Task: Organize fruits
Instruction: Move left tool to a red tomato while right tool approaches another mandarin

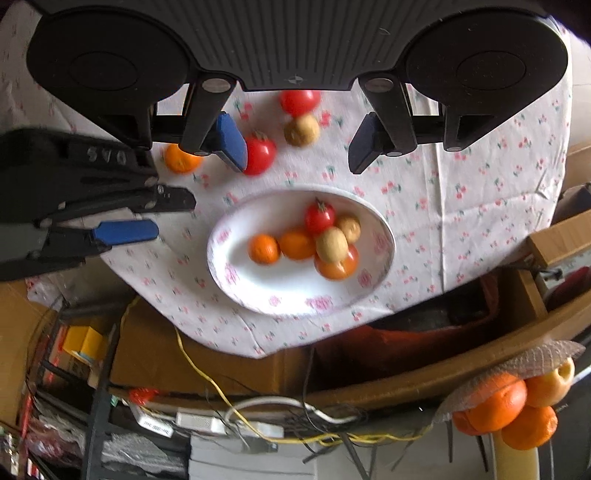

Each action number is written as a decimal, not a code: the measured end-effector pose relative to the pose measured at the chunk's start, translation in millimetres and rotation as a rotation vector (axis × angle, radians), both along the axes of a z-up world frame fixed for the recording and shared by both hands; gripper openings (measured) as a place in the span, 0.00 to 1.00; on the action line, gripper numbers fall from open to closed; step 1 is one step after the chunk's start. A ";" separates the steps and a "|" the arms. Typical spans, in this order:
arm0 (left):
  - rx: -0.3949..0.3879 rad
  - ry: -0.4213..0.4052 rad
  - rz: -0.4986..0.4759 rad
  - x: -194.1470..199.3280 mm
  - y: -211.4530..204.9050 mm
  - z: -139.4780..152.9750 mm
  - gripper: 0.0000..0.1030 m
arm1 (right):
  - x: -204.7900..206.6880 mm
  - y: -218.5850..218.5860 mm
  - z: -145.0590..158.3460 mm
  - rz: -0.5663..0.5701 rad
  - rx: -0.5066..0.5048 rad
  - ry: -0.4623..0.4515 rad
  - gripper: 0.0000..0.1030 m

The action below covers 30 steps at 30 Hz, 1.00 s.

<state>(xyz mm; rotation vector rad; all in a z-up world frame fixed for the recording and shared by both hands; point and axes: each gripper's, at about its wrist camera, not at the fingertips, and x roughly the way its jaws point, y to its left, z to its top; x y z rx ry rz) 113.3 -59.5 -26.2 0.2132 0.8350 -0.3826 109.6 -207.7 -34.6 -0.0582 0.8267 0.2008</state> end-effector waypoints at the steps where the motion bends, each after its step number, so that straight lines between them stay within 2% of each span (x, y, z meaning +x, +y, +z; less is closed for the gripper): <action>1: 0.005 0.009 -0.007 -3.6 0.5 -3.6 0.66 | -3.1 -0.4 -1.2 0.003 0.003 0.005 0.39; 9: 0.016 0.071 -0.005 -9.3 6.0 -28.9 0.64 | -16.2 -0.3 -7.4 0.035 0.019 0.033 0.39; 16: -0.003 0.105 0.017 -2.1 5.5 -41.9 0.52 | -10.2 -14.2 -10.8 0.008 0.057 0.051 0.39; 22: -0.008 0.096 0.018 -3.9 7.2 -38.4 0.40 | -9.3 -21.4 -14.3 0.011 0.075 0.064 0.39; 30: -0.033 0.099 -0.006 -11.2 11.2 -30.4 0.37 | -11.2 -13.0 -16.8 0.066 0.101 0.066 0.40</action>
